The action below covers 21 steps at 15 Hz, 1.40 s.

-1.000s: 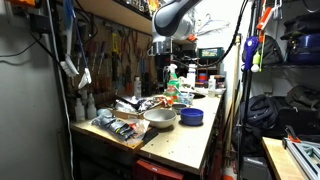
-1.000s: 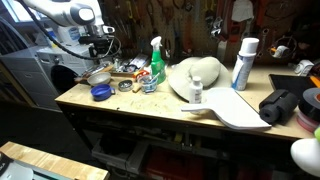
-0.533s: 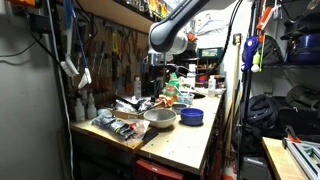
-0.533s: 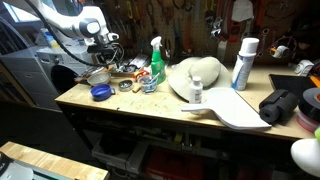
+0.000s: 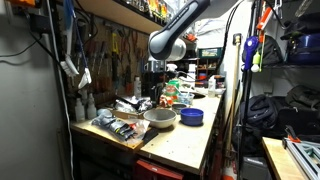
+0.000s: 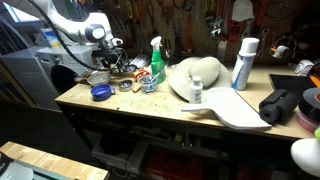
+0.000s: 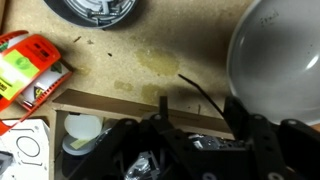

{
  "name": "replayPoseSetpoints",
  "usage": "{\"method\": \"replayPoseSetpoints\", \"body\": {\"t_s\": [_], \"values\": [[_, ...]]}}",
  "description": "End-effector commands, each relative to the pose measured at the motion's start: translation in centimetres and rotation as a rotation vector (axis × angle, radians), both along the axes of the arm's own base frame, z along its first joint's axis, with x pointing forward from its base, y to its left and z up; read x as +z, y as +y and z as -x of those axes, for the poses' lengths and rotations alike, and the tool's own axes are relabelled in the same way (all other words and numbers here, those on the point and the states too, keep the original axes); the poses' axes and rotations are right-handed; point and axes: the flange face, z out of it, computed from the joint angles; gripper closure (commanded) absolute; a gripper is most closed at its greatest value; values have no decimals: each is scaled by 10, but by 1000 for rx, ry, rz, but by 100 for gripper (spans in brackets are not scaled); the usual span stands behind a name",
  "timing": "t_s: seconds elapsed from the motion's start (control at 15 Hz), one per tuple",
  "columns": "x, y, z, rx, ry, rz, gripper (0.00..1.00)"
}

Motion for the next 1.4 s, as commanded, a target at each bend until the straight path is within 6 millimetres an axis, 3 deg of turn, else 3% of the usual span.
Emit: {"method": "replayPoseSetpoints", "body": {"t_s": [0.0,0.2,0.27,0.53,0.6,0.73,1.0,1.33], "values": [[-5,-3,-4,-13,15,-15,71],[-7,-5,-5,-18,15,-15,95],[-8,-6,-5,-21,14,-14,99],[-6,-8,-5,-4,17,-11,98],[-4,-8,-3,24,15,-8,73],[9,-9,5,91,7,28,70],[31,-10,11,168,-22,86,41],[41,27,-6,148,-92,-88,1]]}}
